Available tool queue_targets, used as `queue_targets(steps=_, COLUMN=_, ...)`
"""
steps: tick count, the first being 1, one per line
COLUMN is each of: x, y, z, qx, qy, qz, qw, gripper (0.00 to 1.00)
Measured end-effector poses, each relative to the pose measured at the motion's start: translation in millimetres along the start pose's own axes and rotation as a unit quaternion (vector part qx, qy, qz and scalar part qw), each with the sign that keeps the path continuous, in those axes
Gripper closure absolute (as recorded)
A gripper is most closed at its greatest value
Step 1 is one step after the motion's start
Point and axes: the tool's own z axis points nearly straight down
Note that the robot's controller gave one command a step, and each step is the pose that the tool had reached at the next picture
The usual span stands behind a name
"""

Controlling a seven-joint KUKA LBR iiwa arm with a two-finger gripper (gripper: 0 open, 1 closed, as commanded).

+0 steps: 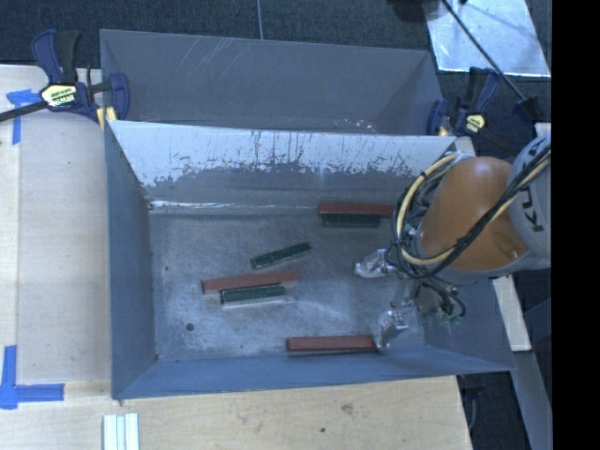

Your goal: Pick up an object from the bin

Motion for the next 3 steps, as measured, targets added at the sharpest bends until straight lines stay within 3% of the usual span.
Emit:
queue_targets(steps=1, x=-21.2, y=34.0, z=5.9, qx=0.004, qy=-0.0062, qz=0.049, qw=0.9988, gripper=0.0)
queue_targets(steps=2, x=-21.4, y=76.8, z=-6.1, qx=-0.001, qy=0.0005, qz=0.018, qw=0.9998, gripper=0.0)
queue_targets(steps=3, x=-45.4, y=122.7, z=8.3, qx=-0.001, qy=-0.0162, qz=0.032, qw=0.9994, gripper=1.0)
